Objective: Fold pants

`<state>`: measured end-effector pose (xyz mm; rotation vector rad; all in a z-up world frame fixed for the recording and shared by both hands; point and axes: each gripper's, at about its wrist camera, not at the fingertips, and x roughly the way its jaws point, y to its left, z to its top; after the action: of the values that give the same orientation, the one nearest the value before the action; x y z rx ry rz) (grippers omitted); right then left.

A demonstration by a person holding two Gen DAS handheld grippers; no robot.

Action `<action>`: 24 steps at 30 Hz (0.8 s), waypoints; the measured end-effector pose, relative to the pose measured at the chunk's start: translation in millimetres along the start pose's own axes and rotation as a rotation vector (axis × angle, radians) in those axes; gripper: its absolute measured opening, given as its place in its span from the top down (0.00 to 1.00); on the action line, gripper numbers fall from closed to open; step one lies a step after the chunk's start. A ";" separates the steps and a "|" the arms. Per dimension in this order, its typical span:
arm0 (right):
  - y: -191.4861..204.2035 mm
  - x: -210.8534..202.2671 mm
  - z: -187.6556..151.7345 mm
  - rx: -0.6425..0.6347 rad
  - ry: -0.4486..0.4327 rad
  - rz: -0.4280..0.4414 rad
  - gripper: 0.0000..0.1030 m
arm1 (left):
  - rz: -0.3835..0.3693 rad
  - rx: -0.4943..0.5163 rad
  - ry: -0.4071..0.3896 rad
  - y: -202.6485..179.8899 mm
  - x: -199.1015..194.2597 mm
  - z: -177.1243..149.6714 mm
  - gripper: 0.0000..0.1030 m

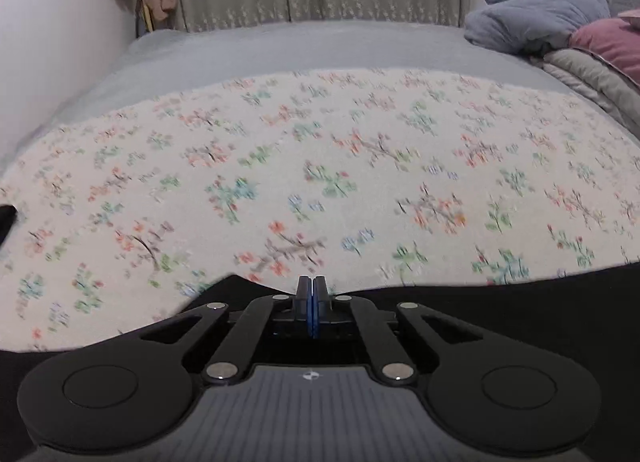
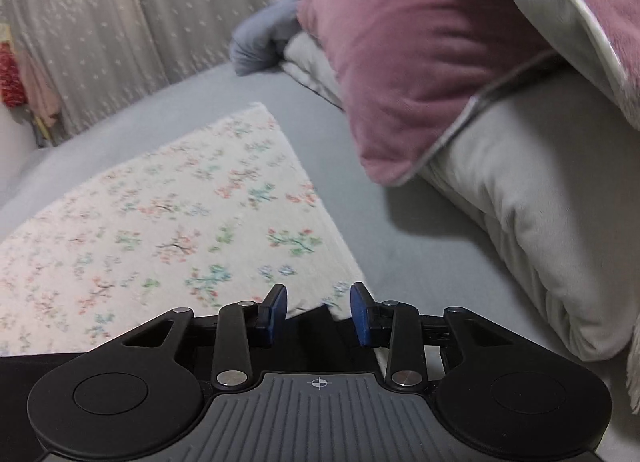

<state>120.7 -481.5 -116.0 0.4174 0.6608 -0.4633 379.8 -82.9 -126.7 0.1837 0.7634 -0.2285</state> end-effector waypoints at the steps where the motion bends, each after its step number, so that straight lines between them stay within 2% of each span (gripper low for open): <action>1: 2.8 4.6 -2.9 -0.017 0.020 0.004 0.66 | 0.009 0.013 -0.009 -2.8 1.2 -2.6 0.85; 3: 10.6 18.5 -10.1 -0.067 0.066 -0.008 0.66 | 0.017 0.040 -0.025 -6.5 -2.1 -5.0 0.85; 5: 16.9 22.2 -13.7 -0.103 0.062 -0.033 0.67 | 0.001 0.021 -0.024 -3.6 -6.6 -4.1 0.84; 6: 16.3 20.7 -12.7 -0.086 0.062 -0.038 0.91 | -0.010 0.008 -0.026 -1.3 -8.7 -4.1 0.82; 7: 13.9 17.9 -11.5 -0.061 0.066 -0.041 1.00 | -0.016 0.001 -0.028 0.7 -10.5 -3.9 0.82; 15: -9.4 -14.3 -7.7 0.025 -0.028 -0.088 1.00 | -0.037 -0.041 -0.034 8.1 -19.3 -1.2 0.79; 16: -15.4 -13.3 -8.2 0.042 -0.029 -0.073 0.96 | -0.037 -0.050 -0.030 9.3 -20.1 -0.7 0.78; 19: -24.6 1.9 -9.4 0.074 0.009 0.007 0.76 | -0.033 -0.057 -0.030 11.7 -22.4 -0.8 0.74; 20: -25.2 7.9 -9.8 0.084 0.010 0.026 0.59 | -0.028 -0.059 -0.028 12.4 -22.1 -1.0 0.72; 21: -22.6 13.1 -10.1 0.085 0.004 0.038 0.51 | -0.023 -0.063 -0.024 13.1 -21.4 -1.6 0.70; 24: -11.3 25.8 -9.9 0.045 0.011 0.022 0.51 | -0.024 -0.079 -0.006 15.4 -18.2 -3.6 0.69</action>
<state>127.9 -492.8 -142.6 0.4700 0.6567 -0.4557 368.9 -64.8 -115.2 0.0994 0.7674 -0.2214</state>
